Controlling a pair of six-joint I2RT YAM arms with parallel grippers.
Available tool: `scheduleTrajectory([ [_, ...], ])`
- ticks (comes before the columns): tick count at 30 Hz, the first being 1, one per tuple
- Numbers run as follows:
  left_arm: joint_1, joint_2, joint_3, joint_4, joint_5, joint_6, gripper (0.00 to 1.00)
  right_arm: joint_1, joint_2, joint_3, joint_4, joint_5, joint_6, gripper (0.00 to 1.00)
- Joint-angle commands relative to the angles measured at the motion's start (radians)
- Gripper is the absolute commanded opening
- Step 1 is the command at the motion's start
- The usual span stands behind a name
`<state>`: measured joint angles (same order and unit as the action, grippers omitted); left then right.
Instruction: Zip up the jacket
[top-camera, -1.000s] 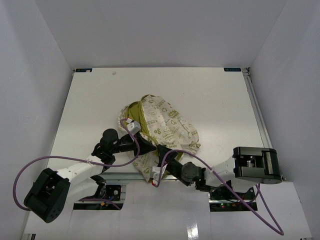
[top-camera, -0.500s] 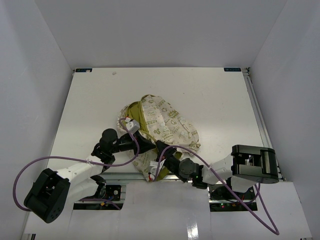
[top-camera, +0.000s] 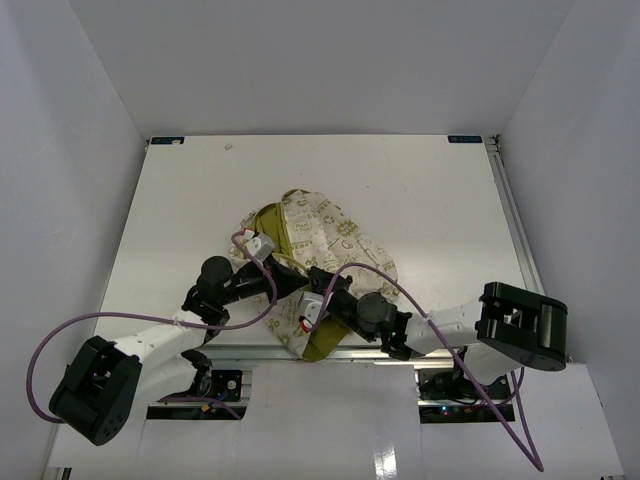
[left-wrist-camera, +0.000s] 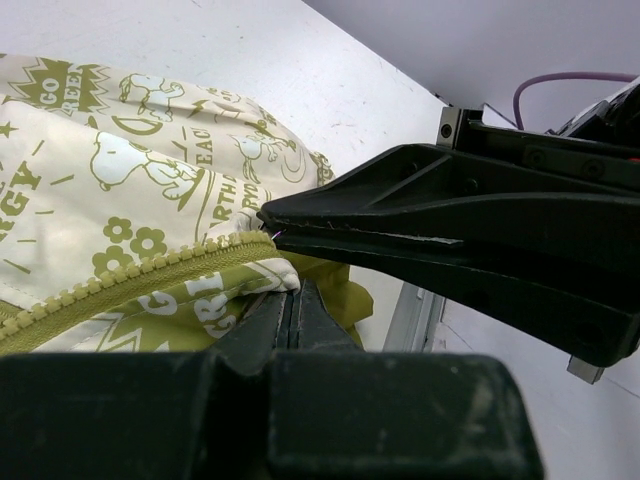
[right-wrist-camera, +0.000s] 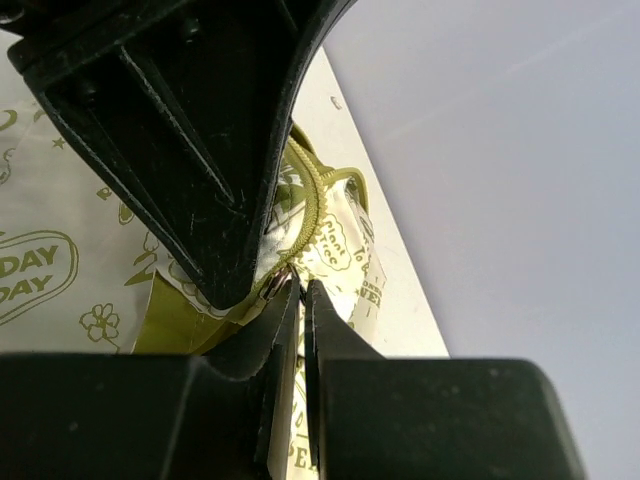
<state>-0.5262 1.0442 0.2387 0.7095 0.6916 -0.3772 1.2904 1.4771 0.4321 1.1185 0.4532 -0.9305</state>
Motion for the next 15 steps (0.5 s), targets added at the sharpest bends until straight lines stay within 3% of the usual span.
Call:
scheduleTrajectory([
  [1,-0.031,0.014,0.008,-0.049,0.157,-0.053,0.0,-0.081,-0.073,0.08,0.03,-0.03,0.081,0.08],
  [15,-0.032,-0.027,-0.006,-0.098,0.14,-0.172,0.0,-0.158,-0.377,0.052,-0.391,-0.318,-0.025,0.08],
])
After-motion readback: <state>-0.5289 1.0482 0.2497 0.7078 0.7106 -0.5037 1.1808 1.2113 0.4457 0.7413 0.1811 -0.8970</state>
